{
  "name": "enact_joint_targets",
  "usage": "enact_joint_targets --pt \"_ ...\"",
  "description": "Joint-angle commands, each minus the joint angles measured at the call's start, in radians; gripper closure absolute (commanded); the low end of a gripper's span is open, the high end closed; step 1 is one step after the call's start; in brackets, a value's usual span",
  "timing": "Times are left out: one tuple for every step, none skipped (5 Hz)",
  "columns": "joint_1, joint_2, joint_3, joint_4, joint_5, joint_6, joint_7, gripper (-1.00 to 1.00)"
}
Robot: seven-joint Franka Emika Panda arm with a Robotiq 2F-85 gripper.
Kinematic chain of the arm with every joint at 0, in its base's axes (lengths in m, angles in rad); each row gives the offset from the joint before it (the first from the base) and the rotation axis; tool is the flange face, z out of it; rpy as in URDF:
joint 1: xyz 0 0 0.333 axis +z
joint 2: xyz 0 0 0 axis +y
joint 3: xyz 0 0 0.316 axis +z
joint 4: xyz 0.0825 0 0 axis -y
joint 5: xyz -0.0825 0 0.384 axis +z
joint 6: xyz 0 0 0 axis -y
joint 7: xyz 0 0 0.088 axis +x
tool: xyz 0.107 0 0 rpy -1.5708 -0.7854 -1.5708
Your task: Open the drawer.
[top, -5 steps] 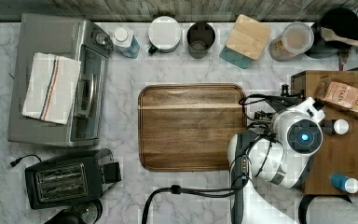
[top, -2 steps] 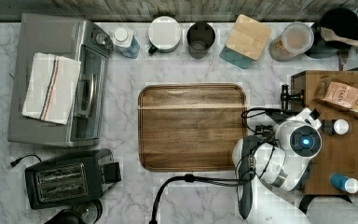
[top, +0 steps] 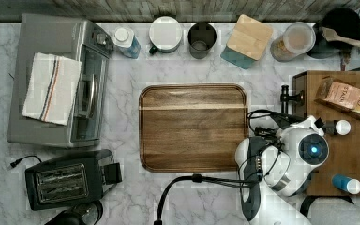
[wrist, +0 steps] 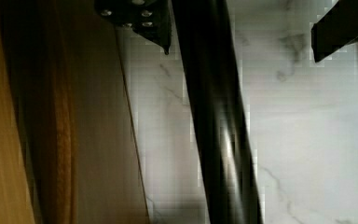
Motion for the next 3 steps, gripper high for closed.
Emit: enact_joint_targets --pt "0.040 -0.162 0.232 -0.111 0.236 0.020 -0.279 -1.00" --pt "0.101 -0.114 0.247 -0.051 0.200 -0.086 -0.215 -1.00" --pt "0.172 -0.132 0.290 -0.075 0.167 -0.081 -0.074 -1.00"
